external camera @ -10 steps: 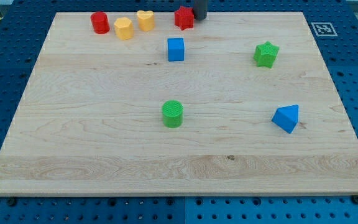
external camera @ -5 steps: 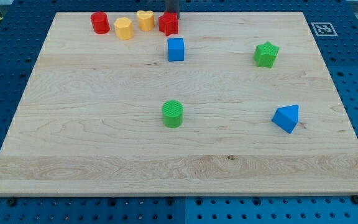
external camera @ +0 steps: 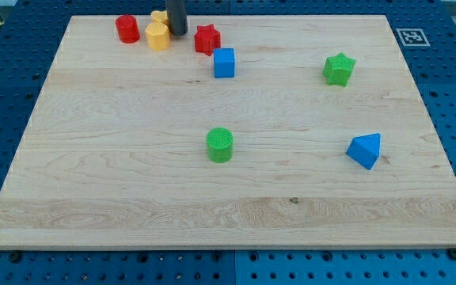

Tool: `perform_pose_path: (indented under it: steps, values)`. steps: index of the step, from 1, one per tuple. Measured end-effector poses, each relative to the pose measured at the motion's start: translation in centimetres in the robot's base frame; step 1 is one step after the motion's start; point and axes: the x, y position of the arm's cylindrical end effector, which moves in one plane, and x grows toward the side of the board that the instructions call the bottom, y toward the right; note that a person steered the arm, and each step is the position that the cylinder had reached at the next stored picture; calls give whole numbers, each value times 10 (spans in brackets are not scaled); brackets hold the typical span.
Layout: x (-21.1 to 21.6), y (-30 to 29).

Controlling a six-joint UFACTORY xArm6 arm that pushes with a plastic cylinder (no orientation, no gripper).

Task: Place the red star horizontally in between the green star and blue cube

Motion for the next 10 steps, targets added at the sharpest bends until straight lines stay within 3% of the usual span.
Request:
perform_pose_path:
  steps: [2,6,10]
  values:
    - [24,31]
    - [30,121]
    - [69,160]
